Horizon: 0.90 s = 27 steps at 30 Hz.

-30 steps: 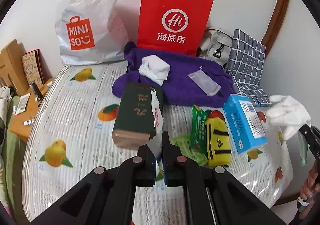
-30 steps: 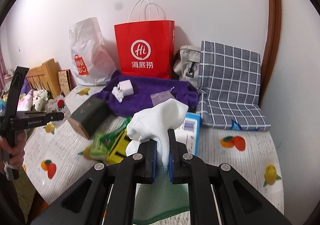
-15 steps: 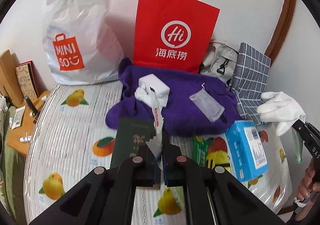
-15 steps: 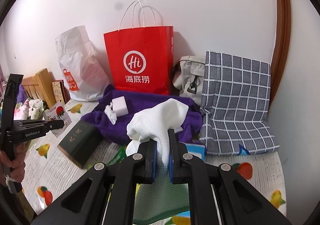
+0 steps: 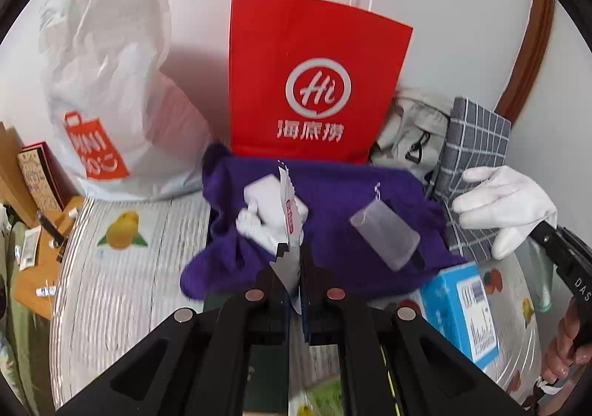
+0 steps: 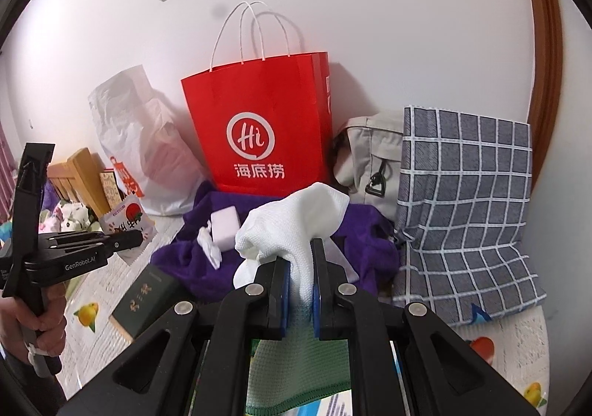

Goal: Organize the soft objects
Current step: 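Carry the glove with the right tool while left carries the packet to the purple towel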

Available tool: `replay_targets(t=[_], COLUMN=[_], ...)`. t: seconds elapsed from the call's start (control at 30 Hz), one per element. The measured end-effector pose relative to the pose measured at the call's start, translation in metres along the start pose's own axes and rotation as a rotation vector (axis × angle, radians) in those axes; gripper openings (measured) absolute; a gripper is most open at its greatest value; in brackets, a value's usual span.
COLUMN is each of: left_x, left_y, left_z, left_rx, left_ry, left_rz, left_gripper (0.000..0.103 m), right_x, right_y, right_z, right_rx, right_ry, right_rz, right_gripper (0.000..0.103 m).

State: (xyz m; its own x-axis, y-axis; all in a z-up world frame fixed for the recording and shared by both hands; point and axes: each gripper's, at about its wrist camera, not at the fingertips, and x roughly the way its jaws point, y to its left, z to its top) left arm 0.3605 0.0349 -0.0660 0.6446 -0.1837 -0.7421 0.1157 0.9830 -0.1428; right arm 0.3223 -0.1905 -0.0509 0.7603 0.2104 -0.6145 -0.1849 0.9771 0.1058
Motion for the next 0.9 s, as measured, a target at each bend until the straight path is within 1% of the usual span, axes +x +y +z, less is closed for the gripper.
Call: replay_targets(t=[0.13, 0.27, 0.33, 0.47, 0.53, 0.6, 0.73, 0.83, 0.9], left_x=[0.010, 0.025, 0.036, 0.066, 0.078, 0.086, 0.101, 0.109, 0.114], left_y=[0.000, 0.006, 0.009, 0.017, 0.021, 0.024, 0.031, 0.034, 0.034], left_z=[0.016, 0.027, 0.028, 0.025, 0.023, 0.021, 0.014, 0.011, 0.009], left_rx=[0.000, -0.034, -0.043, -0.060, -0.068, -0.072, -0.087, -0.087, -0.089], left_ry=[-0.015, -0.012, 0.004, 0.082, 0.109, 0.127, 0.165, 0.180, 0.193], left_rz=[-0.007, -0.025, -0.022, 0.005, 0.002, 0.004, 0.012, 0.032, 0.030], left_gripper=[0.005, 0.005, 0.005, 0.005, 0.005, 0.005, 0.005, 0.005, 0.005], right_x=[0.016, 0.034, 0.045, 0.069, 0.084, 0.094, 0.109, 0.119, 0.123], right_y=[-0.003, -0.002, -0.001, 0.000, 0.000, 0.000, -0.005, -0.014, -0.018], right_z=[0.011, 0.015, 0.017, 0.014, 0.010, 0.007, 0.000, -0.003, -0.005], right_rx=[0.004, 0.011, 0.010, 0.003, 0.003, 0.001, 0.002, 0.018, 0.023], right_ry=[0.001, 0.009, 0.018, 0.050, 0.090, 0.110, 0.150, 0.184, 0.199], right_rz=[0.001, 0.020, 0.022, 0.019, 0.023, 0.029, 0.012, 0.002, -0.009], right_gripper=[0.009, 0.009, 0.009, 0.009, 0.009, 0.009, 0.009, 0.009, 0.009])
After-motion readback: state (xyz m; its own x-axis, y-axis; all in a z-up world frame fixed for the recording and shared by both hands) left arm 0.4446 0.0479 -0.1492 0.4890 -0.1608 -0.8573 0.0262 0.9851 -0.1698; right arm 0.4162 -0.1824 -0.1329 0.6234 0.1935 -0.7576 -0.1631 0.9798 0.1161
